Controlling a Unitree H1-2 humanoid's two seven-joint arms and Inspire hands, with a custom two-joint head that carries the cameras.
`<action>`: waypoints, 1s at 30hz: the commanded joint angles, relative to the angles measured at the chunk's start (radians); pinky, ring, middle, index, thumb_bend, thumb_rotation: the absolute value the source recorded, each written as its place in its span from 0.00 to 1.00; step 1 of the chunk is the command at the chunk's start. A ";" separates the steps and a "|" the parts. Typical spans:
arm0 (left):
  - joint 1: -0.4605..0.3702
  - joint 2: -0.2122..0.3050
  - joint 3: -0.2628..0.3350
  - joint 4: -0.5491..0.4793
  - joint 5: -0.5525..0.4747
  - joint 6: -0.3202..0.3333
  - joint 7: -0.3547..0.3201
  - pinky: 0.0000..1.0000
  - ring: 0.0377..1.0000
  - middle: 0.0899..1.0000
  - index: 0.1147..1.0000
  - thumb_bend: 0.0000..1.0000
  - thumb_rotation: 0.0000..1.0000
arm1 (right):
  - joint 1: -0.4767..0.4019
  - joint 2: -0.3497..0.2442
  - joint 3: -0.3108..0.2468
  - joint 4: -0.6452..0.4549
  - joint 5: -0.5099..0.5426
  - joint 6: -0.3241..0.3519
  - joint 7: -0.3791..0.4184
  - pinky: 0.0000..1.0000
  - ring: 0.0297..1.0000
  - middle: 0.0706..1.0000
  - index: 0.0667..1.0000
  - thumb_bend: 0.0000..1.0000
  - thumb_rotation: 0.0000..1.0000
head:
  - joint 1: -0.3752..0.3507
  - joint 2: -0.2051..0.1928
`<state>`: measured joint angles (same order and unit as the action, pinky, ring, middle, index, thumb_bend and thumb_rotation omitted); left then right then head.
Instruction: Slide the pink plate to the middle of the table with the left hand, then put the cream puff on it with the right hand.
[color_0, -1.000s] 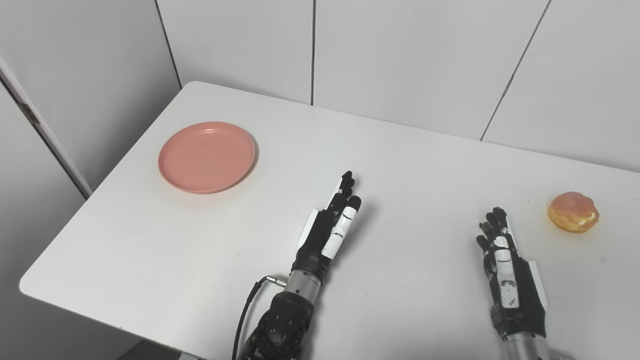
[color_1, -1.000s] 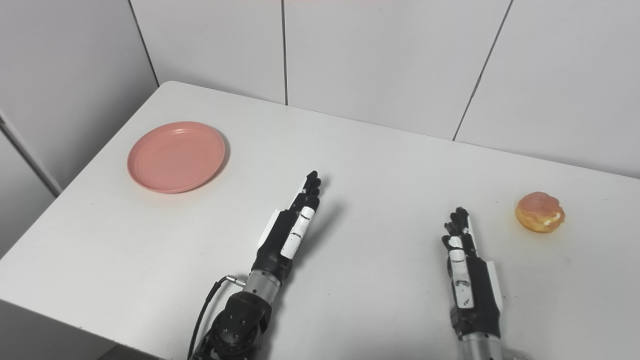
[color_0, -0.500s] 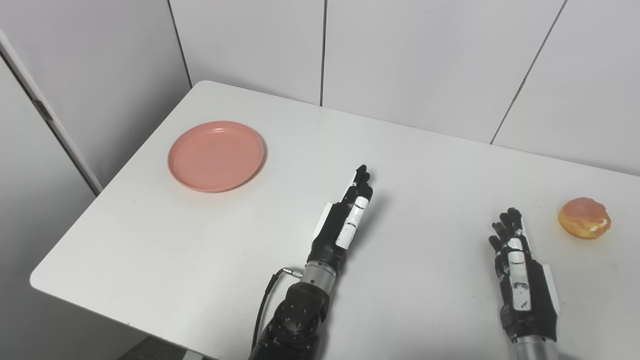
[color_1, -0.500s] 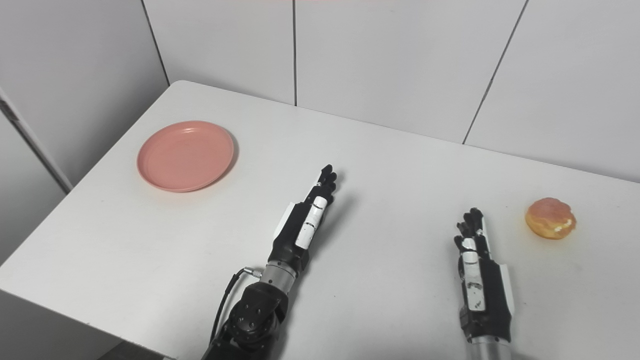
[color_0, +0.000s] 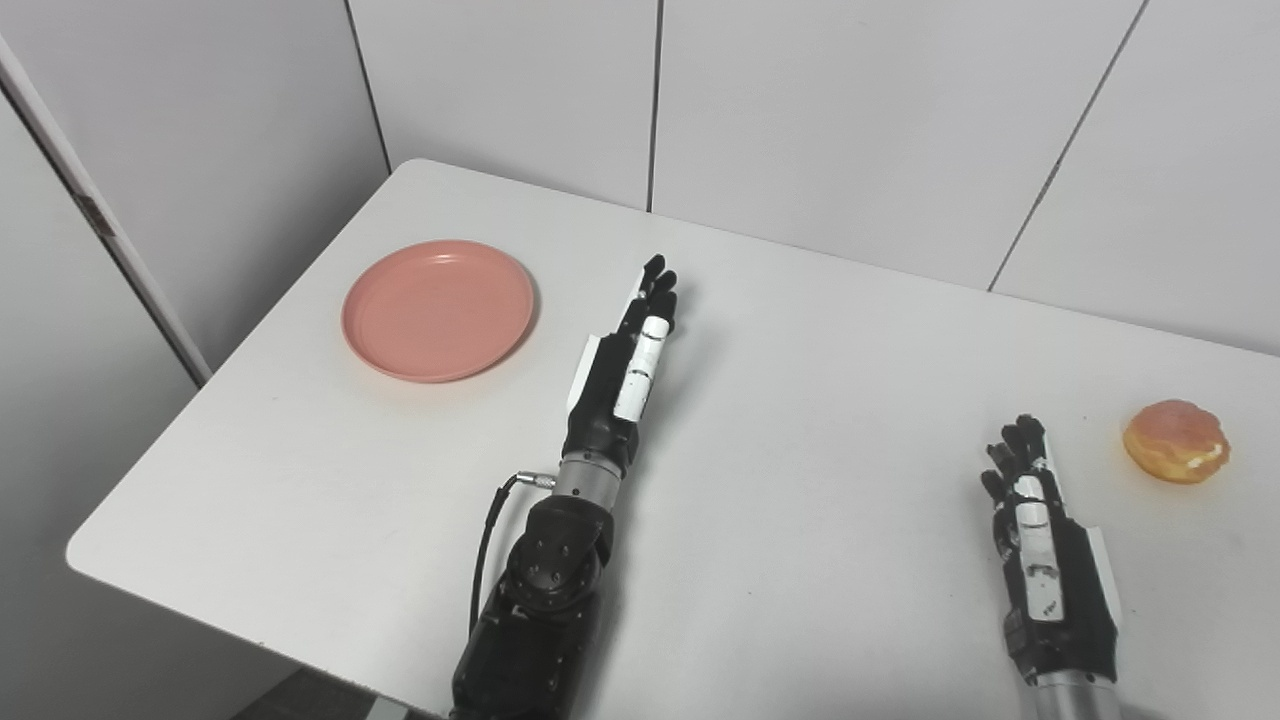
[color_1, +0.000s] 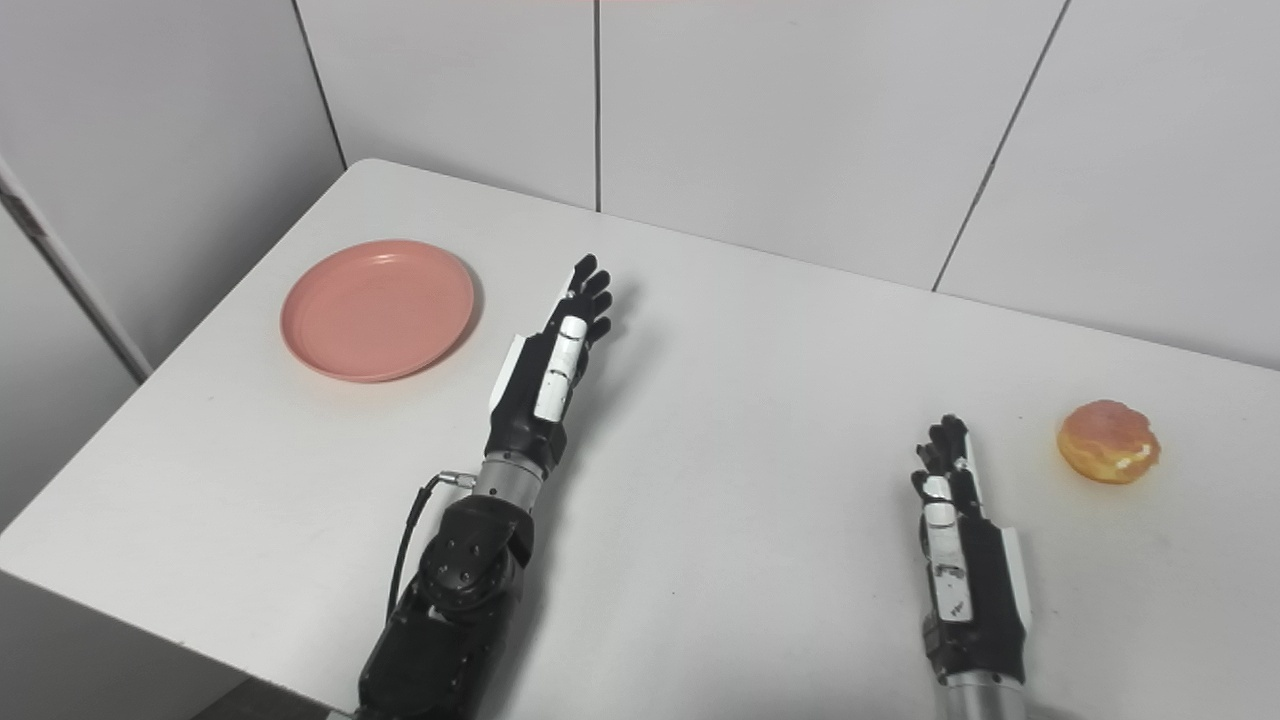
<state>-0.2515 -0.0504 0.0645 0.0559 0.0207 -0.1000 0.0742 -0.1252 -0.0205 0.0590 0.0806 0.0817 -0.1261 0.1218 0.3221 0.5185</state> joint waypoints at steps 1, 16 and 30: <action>-0.051 0.016 0.019 -0.043 -0.019 -0.017 0.014 0.96 0.97 0.97 0.96 0.69 1.00 | 0.000 -0.009 -0.004 0.013 0.000 -0.058 0.010 1.00 1.00 1.00 1.00 0.61 0.93 | 0.001 0.000; -0.133 0.134 0.159 0.007 -0.049 -0.051 0.070 1.00 0.96 0.94 0.91 0.74 1.00 | 0.001 -0.004 -0.010 0.004 0.020 -0.045 0.013 1.00 1.00 1.00 1.00 0.61 0.90 | -0.003 0.020; -0.168 0.201 0.256 -0.009 -0.075 -0.001 0.126 0.94 0.93 0.91 0.89 0.80 1.00 | 0.000 -0.015 -0.012 -0.012 0.032 -0.037 0.029 1.00 1.00 1.00 1.00 0.61 0.89 | -0.009 0.046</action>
<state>-0.3718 0.1302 0.3124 0.0611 -0.0579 -0.0738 0.1821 -0.1265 -0.0290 0.0552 0.0802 0.1020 -0.1276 0.1428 0.3114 0.5645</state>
